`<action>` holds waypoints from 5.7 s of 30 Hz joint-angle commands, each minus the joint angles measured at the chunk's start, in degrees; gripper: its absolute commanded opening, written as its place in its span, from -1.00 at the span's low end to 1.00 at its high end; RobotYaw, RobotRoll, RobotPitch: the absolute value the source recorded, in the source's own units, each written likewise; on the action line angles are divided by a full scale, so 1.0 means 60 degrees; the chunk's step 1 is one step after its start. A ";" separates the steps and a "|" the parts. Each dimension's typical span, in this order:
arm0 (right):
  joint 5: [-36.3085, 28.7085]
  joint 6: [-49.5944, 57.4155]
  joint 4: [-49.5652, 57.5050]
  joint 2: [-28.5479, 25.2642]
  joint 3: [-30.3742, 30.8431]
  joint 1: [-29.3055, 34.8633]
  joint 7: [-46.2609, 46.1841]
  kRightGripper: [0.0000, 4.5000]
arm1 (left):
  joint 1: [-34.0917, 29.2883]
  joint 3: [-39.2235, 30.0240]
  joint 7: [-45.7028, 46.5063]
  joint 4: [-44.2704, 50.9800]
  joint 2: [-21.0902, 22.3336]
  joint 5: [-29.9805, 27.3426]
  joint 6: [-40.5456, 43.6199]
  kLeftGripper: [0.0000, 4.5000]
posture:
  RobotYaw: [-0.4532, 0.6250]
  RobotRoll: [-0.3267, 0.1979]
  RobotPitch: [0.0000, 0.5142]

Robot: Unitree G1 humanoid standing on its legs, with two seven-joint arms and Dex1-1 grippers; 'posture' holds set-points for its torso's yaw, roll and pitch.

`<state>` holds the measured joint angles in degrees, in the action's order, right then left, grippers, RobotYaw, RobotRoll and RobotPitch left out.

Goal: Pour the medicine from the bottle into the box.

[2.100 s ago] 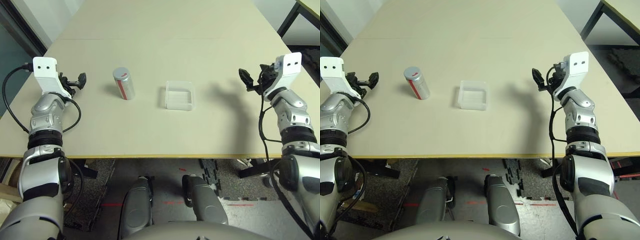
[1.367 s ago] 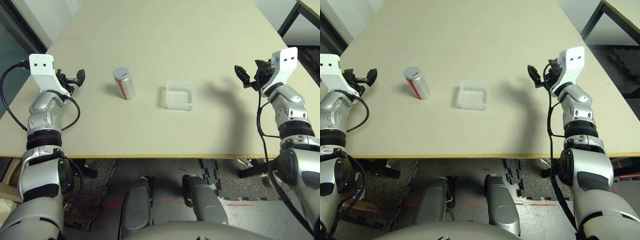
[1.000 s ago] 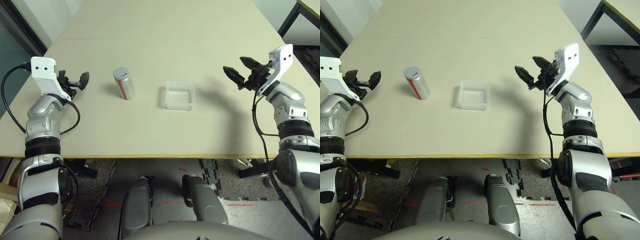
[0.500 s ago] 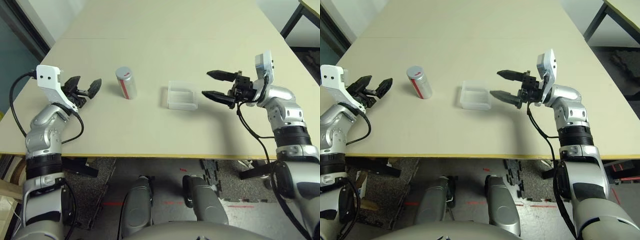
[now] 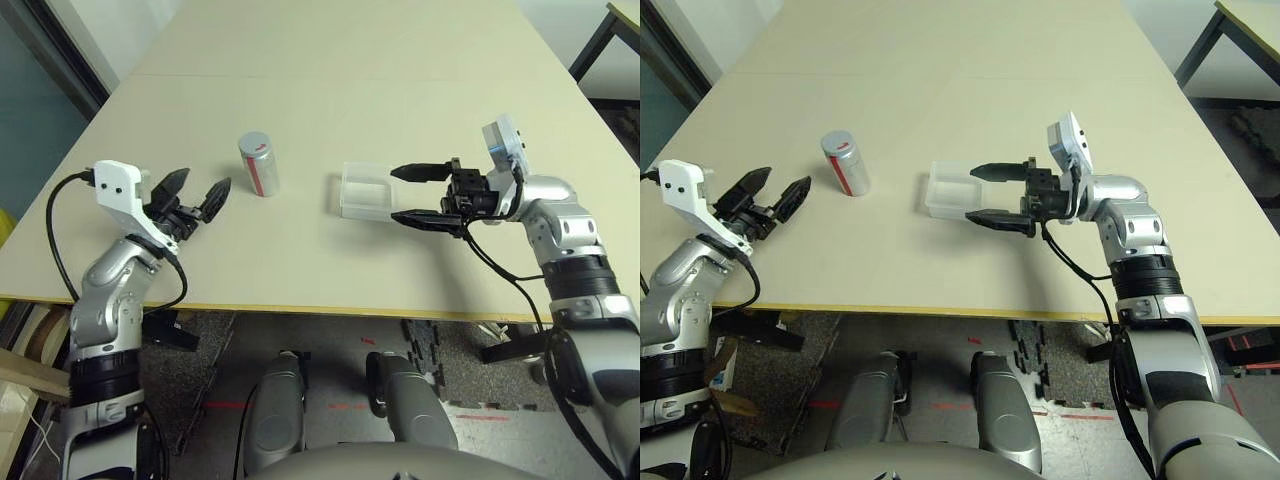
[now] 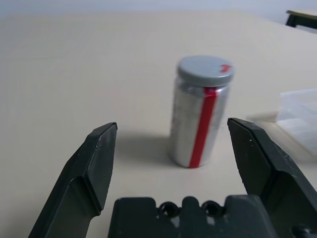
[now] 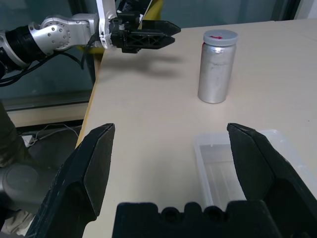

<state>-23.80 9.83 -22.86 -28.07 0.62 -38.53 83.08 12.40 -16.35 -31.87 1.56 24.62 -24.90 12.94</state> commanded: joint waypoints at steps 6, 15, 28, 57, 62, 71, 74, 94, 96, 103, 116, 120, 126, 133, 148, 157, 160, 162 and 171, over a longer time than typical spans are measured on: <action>0.0092 -0.0113 0.0149 -0.0037 0.0098 0.0169 -0.0120 1.00 | -0.0024 0.0645 0.0194 -0.0383 -0.0488 0.0637 -0.0845 0.99 | -0.12 0.25 -0.43; 0.0216 -0.0311 0.0148 -0.0046 0.0124 0.0241 -0.0288 1.00 | 0.0501 0.0942 0.0992 -0.1351 -0.1021 0.1495 -0.1875 0.99 | -0.17 0.25 -0.45; 0.0303 -0.0547 0.0099 -0.0060 0.0138 0.0304 -0.0447 1.00 | 0.0931 0.1275 0.1684 -0.2002 -0.1891 0.1883 -0.2354 0.99 | -0.21 0.25 -0.47; 0.0554 -0.1125 -0.0246 0.0017 0.0253 0.0266 -0.0543 1.00 | 0.3083 0.1318 0.1786 -0.5562 -0.1886 0.2412 -0.3657 0.99 | -0.27 0.25 -0.51; 0.0572 -0.1196 -0.0257 0.0002 0.0250 0.0297 -0.0558 1.00 | 0.3580 0.1302 0.1762 -0.6423 -0.1851 0.2496 -0.4072 0.99 | -0.28 0.25 -0.52; 0.0611 -0.1286 -0.0290 -0.0009 0.0231 0.0322 -0.0582 1.00 | 0.4297 0.1332 0.1650 -0.7769 -0.1797 0.2628 -0.4684 0.99 | -0.29 0.25 -0.52; 0.0623 -0.1296 -0.0295 -0.0026 0.0232 0.0326 -0.0589 1.00 | 0.4477 0.1327 0.1605 -0.8186 -0.1804 0.2661 -0.4870 0.99 | -0.30 0.25 -0.52; 0.0698 -0.1319 -0.0234 -0.0066 0.0234 0.0370 -0.0672 1.00 | 0.5016 0.1312 0.1410 -0.9397 -0.1883 0.2758 -0.5482 0.18 | -0.32 0.25 -0.49; 0.0699 -0.1322 -0.0225 -0.0067 0.0231 0.0377 -0.0687 1.00 | 0.5001 0.1309 0.1380 -0.9375 -0.1878 0.2743 -0.5470 0.18 | -0.32 0.25 -0.49; 0.0438 -0.0794 -0.0158 0.0009 0.0058 0.0153 -0.0958 1.00 | 0.4623 0.1512 0.0304 -0.8148 -0.1767 0.2442 -0.4480 0.18 | -0.32 0.25 -0.50; -0.0046 0.1198 -0.0446 0.0421 0.0168 -0.1470 -0.1320 1.00 | 0.4036 0.2338 -0.2844 -0.2895 -0.0985 0.0143 0.1733 0.18 | -0.33 0.25 -0.55; 0.0048 0.1325 -0.0972 0.0811 0.0235 -0.2172 -0.1431 1.00 | 0.4192 0.2662 -0.3440 -0.2327 -0.0742 -0.0160 0.2678 0.18 | -0.33 0.25 -0.58; 0.0368 0.1277 -0.1965 0.1310 0.0341 -0.3094 -0.1524 1.00 | 0.4368 0.2898 -0.3828 -0.2433 -0.0610 -0.0016 0.2708 0.18 | -0.34 0.25 -0.62; 0.0723 0.1295 -0.2589 0.1759 0.0636 -0.3631 -0.1296 1.00 | 0.4553 0.3034 -0.3944 -0.2755 -0.0636 0.0202 0.2231 0.18 | -0.33 0.25 -0.66; 0.1098 0.1029 -0.3246 0.2427 0.0713 -0.4100 -0.1232 1.00 | 0.4692 0.3283 -0.4094 -0.3180 -0.0774 0.0615 0.1410 0.18 | -0.33 0.25 -0.66; 0.1338 0.0691 -0.3681 0.2689 0.0700 -0.4251 -0.1203 1.00 | 0.4673 0.3265 -0.4013 -0.3172 -0.0842 0.0633 0.1321 0.18 | -0.31 0.25 -0.65; 0.1371 0.0613 -0.3794 0.2730 0.0659 -0.4278 -0.1228 0.92 | 0.4658 0.3261 -0.4003 -0.3161 -0.0848 0.0641 0.1309 0.18 | -0.31 0.25 -0.65; 0.1372 0.0553 -0.3885 0.2749 0.0609 -0.4311 -0.1283 0.73 | 0.4643 0.3264 -0.4001 -0.3142 -0.0849 0.0645 0.1312 0.18 | -0.31 0.25 -0.64; 0.1422 0.0302 -0.4197 0.2687 0.0556 -0.4448 -0.1048 0.15 | 0.4597 0.3279 -0.4051 -0.3101 -0.0843 0.0662 0.1361 0.18 | -0.32 0.25 -0.64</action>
<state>-15.82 12.85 -47.19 -11.55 4.12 -64.32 75.88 39.79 2.92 -55.90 -16.86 19.33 -21.37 20.87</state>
